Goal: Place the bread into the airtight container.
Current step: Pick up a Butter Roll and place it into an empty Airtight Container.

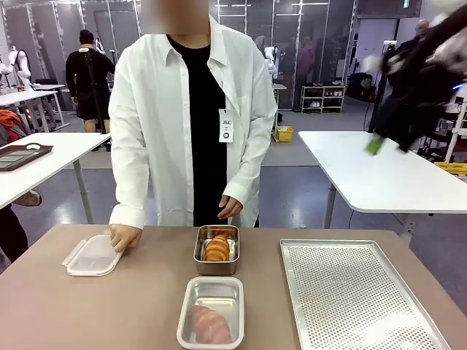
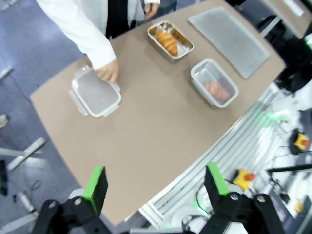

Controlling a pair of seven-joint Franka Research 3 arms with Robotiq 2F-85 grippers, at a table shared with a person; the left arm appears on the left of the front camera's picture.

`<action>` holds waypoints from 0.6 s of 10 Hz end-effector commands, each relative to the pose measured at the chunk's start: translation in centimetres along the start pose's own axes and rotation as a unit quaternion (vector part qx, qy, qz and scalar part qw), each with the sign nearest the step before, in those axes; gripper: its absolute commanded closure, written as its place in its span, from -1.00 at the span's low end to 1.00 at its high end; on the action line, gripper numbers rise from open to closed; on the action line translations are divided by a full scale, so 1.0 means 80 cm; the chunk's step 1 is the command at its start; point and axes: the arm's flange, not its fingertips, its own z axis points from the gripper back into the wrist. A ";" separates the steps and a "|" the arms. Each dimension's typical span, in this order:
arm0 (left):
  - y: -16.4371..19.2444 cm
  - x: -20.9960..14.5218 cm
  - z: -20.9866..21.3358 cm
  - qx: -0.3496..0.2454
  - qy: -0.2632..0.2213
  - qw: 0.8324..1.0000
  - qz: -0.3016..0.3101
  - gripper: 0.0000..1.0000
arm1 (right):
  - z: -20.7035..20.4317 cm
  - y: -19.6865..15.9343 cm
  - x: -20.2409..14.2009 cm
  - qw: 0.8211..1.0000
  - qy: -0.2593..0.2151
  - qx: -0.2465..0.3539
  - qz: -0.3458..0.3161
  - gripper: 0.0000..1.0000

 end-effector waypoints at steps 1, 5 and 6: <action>0.000 0.001 0.002 -0.004 0.000 1.000 -0.009 -1.00 | 0.047 -0.009 -0.056 0.998 -0.056 -0.004 0.001 -1.00; 0.000 0.001 0.002 -0.004 0.000 1.000 -0.009 -1.00 | 0.069 -0.026 -0.076 0.998 -0.056 -0.004 -0.027 -1.00; 0.000 0.001 0.002 -0.004 0.000 1.000 -0.009 -1.00 | 0.099 -0.022 -0.091 0.997 -0.070 0.000 -0.022 -1.00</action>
